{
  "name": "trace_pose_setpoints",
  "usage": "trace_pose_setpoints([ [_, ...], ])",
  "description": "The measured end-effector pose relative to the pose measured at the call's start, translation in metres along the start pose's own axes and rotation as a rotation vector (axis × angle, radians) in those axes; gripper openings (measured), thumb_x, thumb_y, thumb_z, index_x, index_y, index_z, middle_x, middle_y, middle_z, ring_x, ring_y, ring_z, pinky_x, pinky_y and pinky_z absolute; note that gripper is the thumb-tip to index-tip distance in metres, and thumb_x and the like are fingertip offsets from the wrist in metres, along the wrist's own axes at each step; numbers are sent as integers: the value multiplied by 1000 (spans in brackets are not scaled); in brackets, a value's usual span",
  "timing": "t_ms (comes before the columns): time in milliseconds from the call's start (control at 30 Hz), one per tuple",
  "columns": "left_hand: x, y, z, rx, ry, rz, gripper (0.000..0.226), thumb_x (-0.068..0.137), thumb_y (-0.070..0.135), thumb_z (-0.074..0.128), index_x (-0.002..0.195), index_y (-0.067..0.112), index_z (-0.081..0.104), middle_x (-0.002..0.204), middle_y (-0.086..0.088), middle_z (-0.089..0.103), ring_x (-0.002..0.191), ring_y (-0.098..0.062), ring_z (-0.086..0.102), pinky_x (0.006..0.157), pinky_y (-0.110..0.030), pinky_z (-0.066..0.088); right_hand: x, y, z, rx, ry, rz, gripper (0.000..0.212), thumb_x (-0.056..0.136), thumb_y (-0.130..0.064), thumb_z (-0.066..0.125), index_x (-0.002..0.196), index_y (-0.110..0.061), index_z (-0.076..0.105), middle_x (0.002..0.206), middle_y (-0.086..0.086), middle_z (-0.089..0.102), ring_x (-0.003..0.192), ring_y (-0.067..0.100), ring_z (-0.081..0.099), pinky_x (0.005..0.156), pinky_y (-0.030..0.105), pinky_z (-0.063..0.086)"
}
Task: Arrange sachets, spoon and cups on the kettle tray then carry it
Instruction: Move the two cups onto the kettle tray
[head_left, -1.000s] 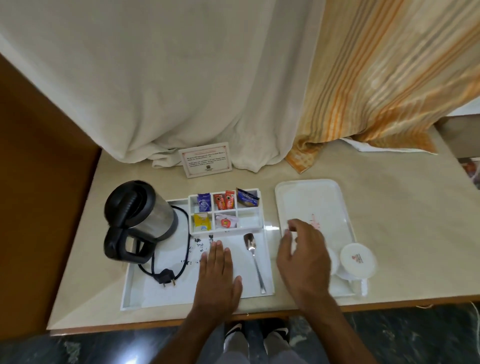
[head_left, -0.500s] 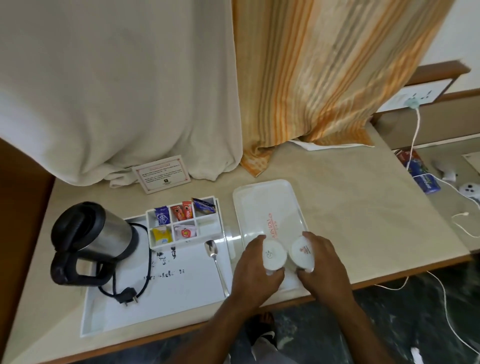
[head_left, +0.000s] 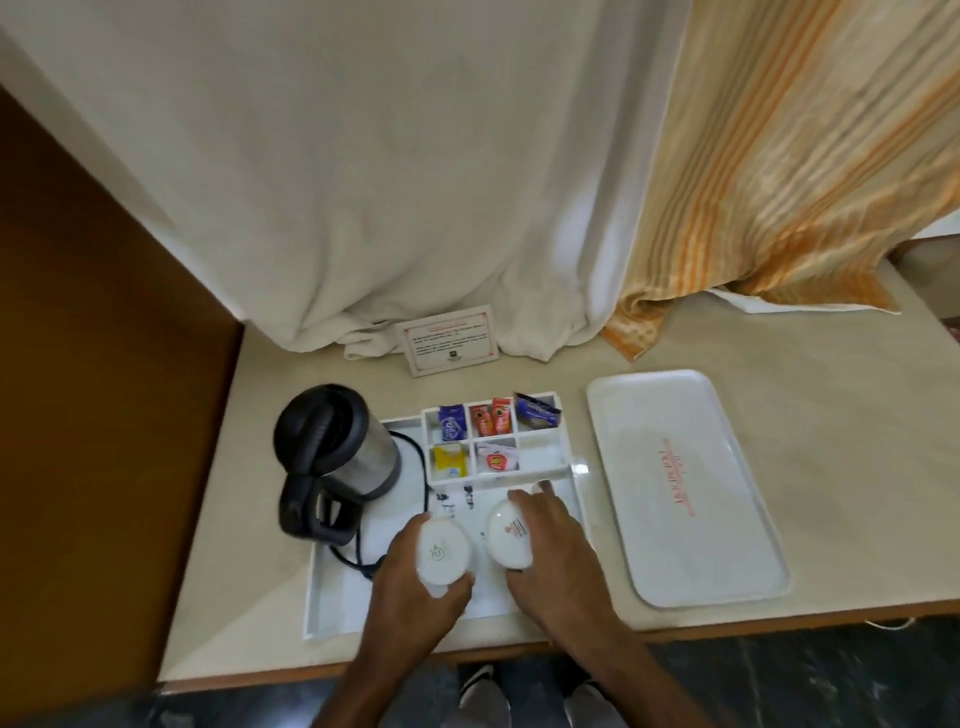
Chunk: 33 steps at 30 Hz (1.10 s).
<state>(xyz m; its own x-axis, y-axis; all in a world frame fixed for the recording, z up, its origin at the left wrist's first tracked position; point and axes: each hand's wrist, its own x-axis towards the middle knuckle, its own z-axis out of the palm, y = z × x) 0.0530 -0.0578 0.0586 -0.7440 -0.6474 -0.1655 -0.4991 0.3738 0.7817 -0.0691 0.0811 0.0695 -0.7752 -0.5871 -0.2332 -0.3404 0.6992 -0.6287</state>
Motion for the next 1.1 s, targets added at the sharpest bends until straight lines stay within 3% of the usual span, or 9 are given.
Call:
trace_pose_setpoints([
  [133, 7, -1, 6, -21, -48, -11, 63, 67, 25, 78, 123, 23, 50, 118, -3, 60, 112, -23, 56, 93, -45, 51, 2, -6, 4, -41, -14, 7, 85, 73, -29, 71, 142, -36, 23, 152, -4, 31, 133, 18, 37, 103, 33, 44],
  [300, -4, 3, -17, -69, -5, 167, 92, 75, 21, 79, 151, 14, 29, 157, -1, 31, 144, -13, 27, 114, -33, 30, -5, 3, -32, 30, -14, -28, 90, 64, -38, 76, 139, -32, 27, 135, -15, 39, 124, 10, 37, 105, 31, 35],
  [400, -15, -16, -48, -71, 302, 251, 50, 78, 19, 64, 127, 13, 61, 129, -10, 62, 120, -14, 57, 99, -23, 44, -3, 26, -48, 91, 230, 101, 44, 86, -35, 65, 126, -25, 51, 123, -7, 57, 113, 13, 54, 96, 32, 45],
  [500, -11, -45, -70, -41, 536, -93, 19, 86, 15, 58, 99, 22, 70, 99, -8, 71, 89, -8, 63, 82, -18, 46, 14, 41, -41, 62, 315, 312, 21, 94, -27, 56, 109, -15, 62, 106, 5, 69, 99, 23, 65, 89, 34, 51],
  [633, 23, -80, -79, -109, 365, -420, 18, 95, 6, 54, 107, 10, 66, 104, -10, 63, 93, -27, 56, 86, -46, 46, 35, 38, -16, -93, 225, 309, 21, 96, -28, 51, 110, -14, 58, 100, 2, 66, 94, 21, 65, 84, 32, 53],
  [733, 44, -87, -77, -68, 282, -397, 27, 90, -4, 55, 67, 12, 53, 64, -7, 53, 60, -22, 44, 56, -33, 36, 41, 40, -3, -124, 261, 350, 24, 96, -32, 50, 114, -17, 52, 101, 2, 64, 91, 20, 64, 78, 32, 51],
  [800, 56, -92, -74, 55, 264, -404, 37, 82, -11, 56, 58, 13, 41, 55, -3, 45, 51, -21, 39, 50, -31, 29, 43, 44, 3, -151, 266, 350, 17, 96, -36, 47, 103, -21, 49, 93, -1, 62, 77, 17, 61, 68, 29, 48],
  [900, 65, -93, -71, 74, 318, -443, 41, 80, -8, 62, 58, 21, 43, 57, 4, 48, 57, -23, 47, 57, -33, 35, 48, 49, 3, -150, 266, 362, 17, 96, -40, 44, 89, -25, 44, 82, -3, 60, 65, 11, 51, 62, 26, 43],
  [1100, 40, -103, -75, -169, 488, -441, 42, 81, -14, 66, 60, 19, 50, 60, 2, 54, 66, -25, 51, 62, -33, 43, 35, 42, -10, -120, 331, 223, 17, 95, -40, 46, 85, -27, 46, 74, -12, 52, 63, 8, 49, 65, 24, 42],
])
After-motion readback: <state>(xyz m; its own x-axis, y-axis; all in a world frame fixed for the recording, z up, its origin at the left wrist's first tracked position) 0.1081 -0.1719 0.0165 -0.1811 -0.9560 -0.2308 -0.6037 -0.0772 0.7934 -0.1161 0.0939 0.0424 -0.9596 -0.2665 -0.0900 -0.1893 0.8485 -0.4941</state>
